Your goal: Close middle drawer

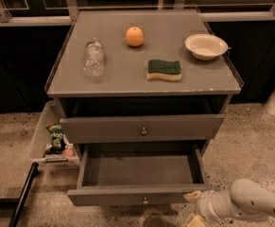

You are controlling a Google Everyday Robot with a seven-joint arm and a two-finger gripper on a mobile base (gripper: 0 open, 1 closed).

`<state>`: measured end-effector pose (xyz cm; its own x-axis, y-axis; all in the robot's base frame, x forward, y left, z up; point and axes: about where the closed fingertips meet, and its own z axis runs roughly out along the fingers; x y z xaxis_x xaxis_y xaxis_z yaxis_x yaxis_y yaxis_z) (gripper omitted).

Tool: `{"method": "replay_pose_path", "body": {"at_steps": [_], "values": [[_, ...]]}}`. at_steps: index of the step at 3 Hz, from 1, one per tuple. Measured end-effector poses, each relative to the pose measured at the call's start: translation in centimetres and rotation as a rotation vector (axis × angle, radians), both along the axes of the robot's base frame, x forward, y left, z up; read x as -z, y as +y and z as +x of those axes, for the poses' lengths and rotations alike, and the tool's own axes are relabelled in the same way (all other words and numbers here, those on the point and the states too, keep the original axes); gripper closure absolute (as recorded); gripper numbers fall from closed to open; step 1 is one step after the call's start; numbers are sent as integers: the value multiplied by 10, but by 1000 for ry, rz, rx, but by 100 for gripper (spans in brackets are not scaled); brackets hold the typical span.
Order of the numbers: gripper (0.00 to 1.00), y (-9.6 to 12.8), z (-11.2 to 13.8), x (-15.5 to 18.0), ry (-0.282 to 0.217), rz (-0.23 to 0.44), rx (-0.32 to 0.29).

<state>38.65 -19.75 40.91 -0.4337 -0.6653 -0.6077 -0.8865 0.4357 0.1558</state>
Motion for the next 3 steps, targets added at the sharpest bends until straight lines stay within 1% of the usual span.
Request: {"method": "replay_pose_path", "body": {"at_steps": [1,2,3], "values": [[0,4,20,1,-35,-42,-23],[18,12,58,-5,-87,-84,-49],[41,14,107,-14,-151,-133,-82]]}}
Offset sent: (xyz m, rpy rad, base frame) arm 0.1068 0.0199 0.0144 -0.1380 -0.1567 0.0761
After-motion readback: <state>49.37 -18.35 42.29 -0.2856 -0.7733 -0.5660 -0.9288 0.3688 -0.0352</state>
